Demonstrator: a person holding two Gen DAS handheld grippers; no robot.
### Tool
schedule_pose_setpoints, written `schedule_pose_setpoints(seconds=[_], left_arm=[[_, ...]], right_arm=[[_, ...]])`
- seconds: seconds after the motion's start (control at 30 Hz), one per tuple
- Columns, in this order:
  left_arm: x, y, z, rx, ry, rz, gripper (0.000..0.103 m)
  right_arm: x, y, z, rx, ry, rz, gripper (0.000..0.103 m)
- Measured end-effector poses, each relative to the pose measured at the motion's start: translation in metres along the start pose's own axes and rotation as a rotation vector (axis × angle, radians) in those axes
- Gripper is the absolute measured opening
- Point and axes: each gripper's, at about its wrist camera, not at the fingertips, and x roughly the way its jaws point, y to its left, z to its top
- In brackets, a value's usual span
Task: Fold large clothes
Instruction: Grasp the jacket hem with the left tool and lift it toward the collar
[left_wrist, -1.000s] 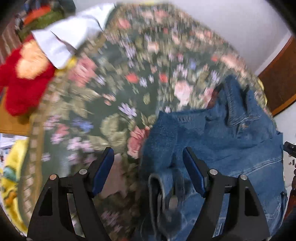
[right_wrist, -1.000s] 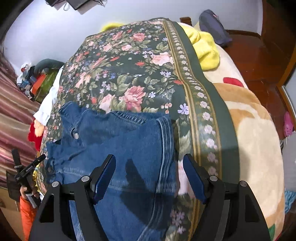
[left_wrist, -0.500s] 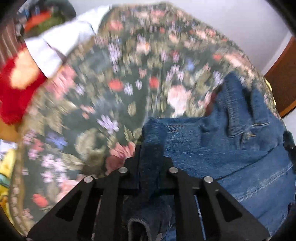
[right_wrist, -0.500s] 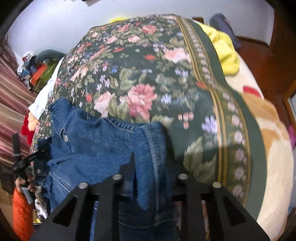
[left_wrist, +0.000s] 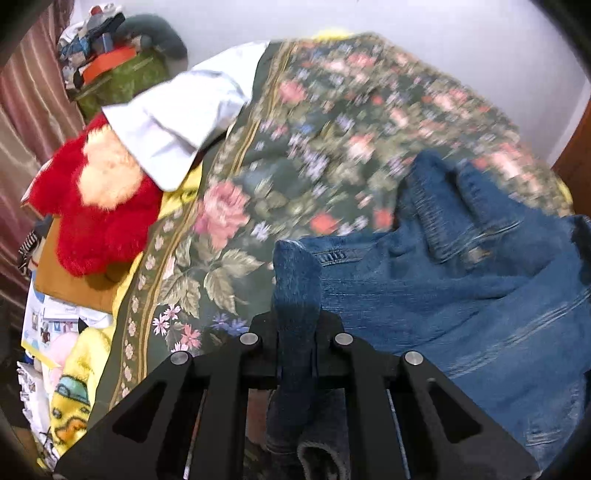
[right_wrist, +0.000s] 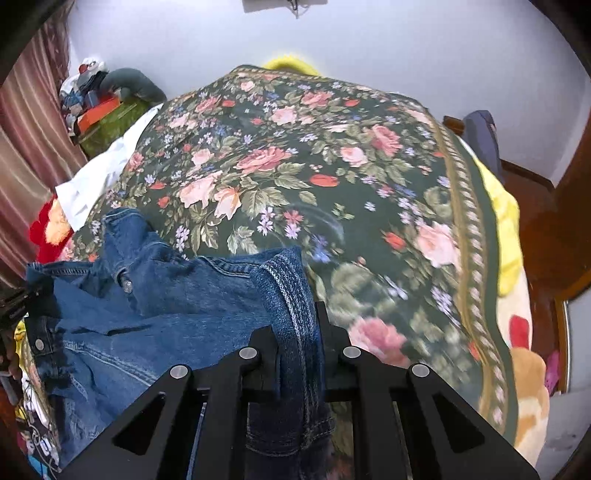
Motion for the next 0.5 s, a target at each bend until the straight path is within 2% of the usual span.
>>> schedule_pose_setpoints(seconds=[0.13,0.2,0.23,0.27,0.3,0.33,0.37,0.5], left_arm=[[0.026,0.009,-0.007,-0.015,0.034,0.027,0.024],[0.03,0.011,-0.011,-0.013,0.026,0.021,0.025],[0.03,0.01,-0.012,-0.005,0.019,0.023,0.025],[0.029,0.008,-0.013,0.005,0.014,0.029,0.025],[0.028,0.006,-0.013,0.016,0.013,0.035,0.025],[0.027,0.005,-0.014,0.027,0.014,0.042,0.026],[0.025,0.004,-0.014,0.03,0.015,0.048,0.029],[0.009,0.005,-0.017,0.026,0.022,0.058,0.034]], right_arm=[[0.02,-0.001,-0.003,-0.013,0.036,-0.034,0.012],[0.026,-0.005,-0.007,-0.01,0.043,-0.029,0.02],[0.026,-0.008,-0.008,-0.007,0.038,-0.03,0.028],[0.027,-0.011,-0.008,-0.002,0.035,-0.037,0.043],[0.027,-0.014,-0.009,0.005,0.032,-0.054,0.053],[0.026,-0.018,-0.009,0.013,0.03,-0.091,0.071],[0.026,-0.021,-0.01,0.015,0.027,-0.114,0.077],[0.018,-0.032,-0.014,0.047,0.048,-0.075,0.077]])
